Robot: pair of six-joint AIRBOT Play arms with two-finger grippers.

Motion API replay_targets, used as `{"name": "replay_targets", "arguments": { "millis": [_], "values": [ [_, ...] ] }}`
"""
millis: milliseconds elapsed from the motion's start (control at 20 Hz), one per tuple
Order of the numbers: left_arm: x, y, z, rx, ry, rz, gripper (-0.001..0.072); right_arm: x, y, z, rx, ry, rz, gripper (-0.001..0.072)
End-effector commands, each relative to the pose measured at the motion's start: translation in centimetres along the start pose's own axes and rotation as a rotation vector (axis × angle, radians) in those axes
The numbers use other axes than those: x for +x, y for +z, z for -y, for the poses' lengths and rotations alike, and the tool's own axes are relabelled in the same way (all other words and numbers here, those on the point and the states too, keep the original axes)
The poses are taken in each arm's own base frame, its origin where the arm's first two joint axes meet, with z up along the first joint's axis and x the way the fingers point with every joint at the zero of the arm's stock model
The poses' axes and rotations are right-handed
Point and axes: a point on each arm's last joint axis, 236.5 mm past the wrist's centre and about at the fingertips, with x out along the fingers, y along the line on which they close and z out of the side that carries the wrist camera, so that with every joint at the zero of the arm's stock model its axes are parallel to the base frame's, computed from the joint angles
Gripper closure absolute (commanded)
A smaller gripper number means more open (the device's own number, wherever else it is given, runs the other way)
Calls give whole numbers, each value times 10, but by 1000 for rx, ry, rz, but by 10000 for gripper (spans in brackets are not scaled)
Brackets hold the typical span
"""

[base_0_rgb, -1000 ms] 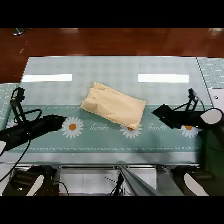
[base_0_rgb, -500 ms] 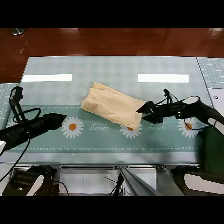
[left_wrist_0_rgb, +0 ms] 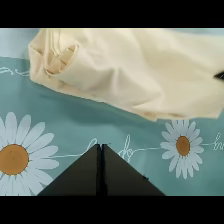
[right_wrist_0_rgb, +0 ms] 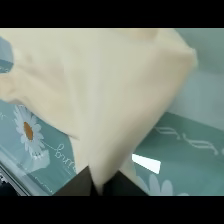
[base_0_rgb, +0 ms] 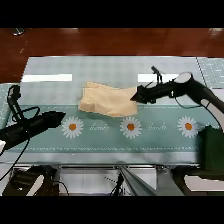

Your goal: Fold the shirts.

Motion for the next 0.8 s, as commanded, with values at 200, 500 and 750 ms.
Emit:
{"name": "replay_targets", "arguments": {
  "millis": [200, 500, 750],
  "values": [
    [0, 1, 0, 1, 0, 3, 683, -138, 60, -77, -259, -256, 103, 694],
    [0, 1, 0, 1, 0, 3, 683, -267, 64, -71, -132, -374, 298, 694],
    [0, 0, 9, -33, -40, 1, 683, -368, 26, -28, 121, -465, 470, 693]
  ]
}}
